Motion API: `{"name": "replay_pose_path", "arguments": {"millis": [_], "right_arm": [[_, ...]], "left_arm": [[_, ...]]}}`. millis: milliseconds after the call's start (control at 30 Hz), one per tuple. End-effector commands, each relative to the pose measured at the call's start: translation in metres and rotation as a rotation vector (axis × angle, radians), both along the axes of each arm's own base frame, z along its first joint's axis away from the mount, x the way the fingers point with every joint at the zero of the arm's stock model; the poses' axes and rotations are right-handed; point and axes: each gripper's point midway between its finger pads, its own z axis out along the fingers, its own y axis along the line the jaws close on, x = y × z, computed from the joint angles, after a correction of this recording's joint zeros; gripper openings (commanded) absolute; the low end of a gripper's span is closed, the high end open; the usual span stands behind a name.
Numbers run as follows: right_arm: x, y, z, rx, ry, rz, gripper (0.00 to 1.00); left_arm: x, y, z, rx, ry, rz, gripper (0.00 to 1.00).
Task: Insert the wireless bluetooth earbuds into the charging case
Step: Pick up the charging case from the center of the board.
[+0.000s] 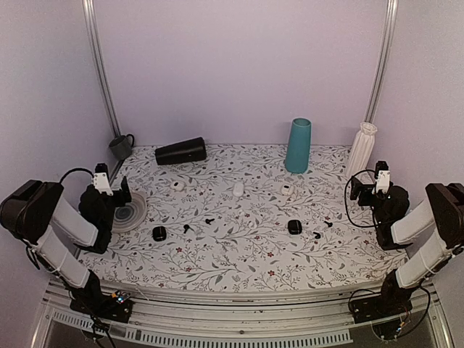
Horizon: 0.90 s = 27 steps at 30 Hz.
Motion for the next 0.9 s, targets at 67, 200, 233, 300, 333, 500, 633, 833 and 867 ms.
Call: {"name": "replay_pose_path", "arguments": {"millis": [67,200,233,300,333,500,633,833,867], "right_arm": [[0.003,0.002,-0.001,-0.003,0.004,0.015,0.99],[0.003,0.001,-0.001,-0.001,0.005,0.012,0.99],[0.002,-0.002,0.002,-0.003,-0.006,-0.005,0.99],[0.004,-0.008,0.014,0.009,-0.016,-0.042,0.99],[0.008,-0.009,0.019,0.014,0.001,-0.048,0.99],[0.018,0.002,0.072,0.148,0.008,0.004,0.99],[0.031,0.045,0.111,0.248,0.079,0.096,0.99],[0.014,0.14,0.162,0.095,0.114,0.207,0.99],[0.01,0.146,0.164,0.09,0.137,0.229,0.99]], "left_arm": [[0.002,0.005,0.004,-0.016,-0.009,0.018,0.96],[0.001,0.005,0.005,-0.014,-0.011,0.017,0.96],[-0.001,0.005,0.008,-0.009,-0.023,0.038,0.96],[-0.004,0.001,0.011,-0.009,-0.02,0.03,0.96],[-0.007,0.006,0.017,0.01,-0.035,0.08,0.96],[0.01,-0.05,0.084,0.071,0.024,0.004,0.96],[0.015,-0.091,0.125,-0.164,0.131,-0.124,0.96],[-0.018,-0.161,0.146,-0.239,0.227,-0.446,0.96],[-0.025,-0.169,0.15,-0.232,0.241,-0.502,0.96]]}}
